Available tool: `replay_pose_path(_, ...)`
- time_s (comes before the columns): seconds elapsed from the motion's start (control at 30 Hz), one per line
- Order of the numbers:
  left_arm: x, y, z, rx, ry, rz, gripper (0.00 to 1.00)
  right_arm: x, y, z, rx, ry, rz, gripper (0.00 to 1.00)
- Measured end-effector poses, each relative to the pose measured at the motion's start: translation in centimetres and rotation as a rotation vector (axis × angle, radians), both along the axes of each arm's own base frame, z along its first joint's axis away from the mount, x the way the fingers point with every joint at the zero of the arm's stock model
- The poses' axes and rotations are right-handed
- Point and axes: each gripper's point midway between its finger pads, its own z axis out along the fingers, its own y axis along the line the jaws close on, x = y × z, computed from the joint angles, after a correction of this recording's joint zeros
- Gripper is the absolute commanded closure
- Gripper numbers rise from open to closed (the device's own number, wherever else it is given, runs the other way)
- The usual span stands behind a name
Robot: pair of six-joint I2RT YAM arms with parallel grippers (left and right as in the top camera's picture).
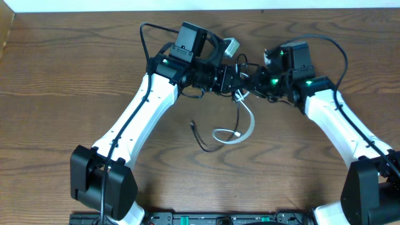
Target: Untangle cables
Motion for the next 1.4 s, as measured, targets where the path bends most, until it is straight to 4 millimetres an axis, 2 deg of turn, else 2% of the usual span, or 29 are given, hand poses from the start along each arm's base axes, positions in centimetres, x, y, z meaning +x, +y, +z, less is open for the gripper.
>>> replay_pose_path(0.03,0.1,0.3,-0.4,0.022,0.007,0.014,0.93,-0.2,-0.4,-0.3,-0.012,0.015,-0.007,0.99)
replay_pose_path(0.17,0.8,2.6,-2.2,0.132,0.02,0.082,0.92,-1.4,-5.0,-2.8,-0.143,0.128,-0.087,0.99)
replay_pose_path(0.33,1.9,4.6,-2.8,0.176,0.009,0.125,0.93,-2.9,-10.1,-4.8,-0.293,0.218,-0.156,0.99)
replay_pose_path(0.4,2.1,4.9,-2.8,0.179,0.006,0.133,0.93,-3.3,-11.7,-5.3,-0.349,0.232,-0.169,0.99)
replay_pose_path(0.6,2.4,5.4,-2.9,0.181,0.002,0.141,0.93,-4.0,-14.7,-5.9,-0.467,0.261,-0.204,0.99)
replay_pose_path(0.8,3.4,7.1,-3.1,0.208,-0.015,0.182,0.93,-5.1,-22.0,-6.6,-0.673,0.331,-0.365,0.98)
replay_pose_path(0.87,3.7,7.4,-3.1,0.214,-0.017,0.192,0.92,-5.5,-23.6,-6.6,-0.71,0.347,-0.401,0.99)
replay_pose_path(0.93,3.7,7.4,-3.2,0.217,-0.02,0.192,0.93,-5.6,-24.3,-6.6,-0.724,0.35,-0.414,0.96)
replay_pose_path(1.03,3.7,7.4,-3.2,0.219,-0.02,0.192,0.92,-5.4,-24.5,-6.6,-0.699,0.338,-0.385,0.87)
replay_pose_path(1.1,3.6,7.4,-3.2,0.217,-0.017,0.19,0.92,-4.8,-23.6,-6.5,-0.637,0.298,-0.318,0.69)
replay_pose_path(1.17,3.4,7.0,-2.9,0.195,-0.011,0.175,0.92,-3.8,-21.7,-6.1,-0.541,0.226,-0.218,0.5)
replay_pose_path(1.23,3.1,6.5,-2.4,0.155,-0.008,0.147,0.93,-2.9,-18.7,-5.1,-0.404,0.129,-0.094,0.45)
replay_pose_path(1.3,2.7,5.6,-1.5,0.09,-0.011,0.105,0.93,-1.9,-15.4,-3.1,-0.238,0.004,0.027,0.44)
replay_pose_path(1.4,2.3,4.3,0.1,-0.013,-0.03,0.045,0.92,-1.2,-11.8,-0.1,-0.05,-0.15,0.151,0.37)
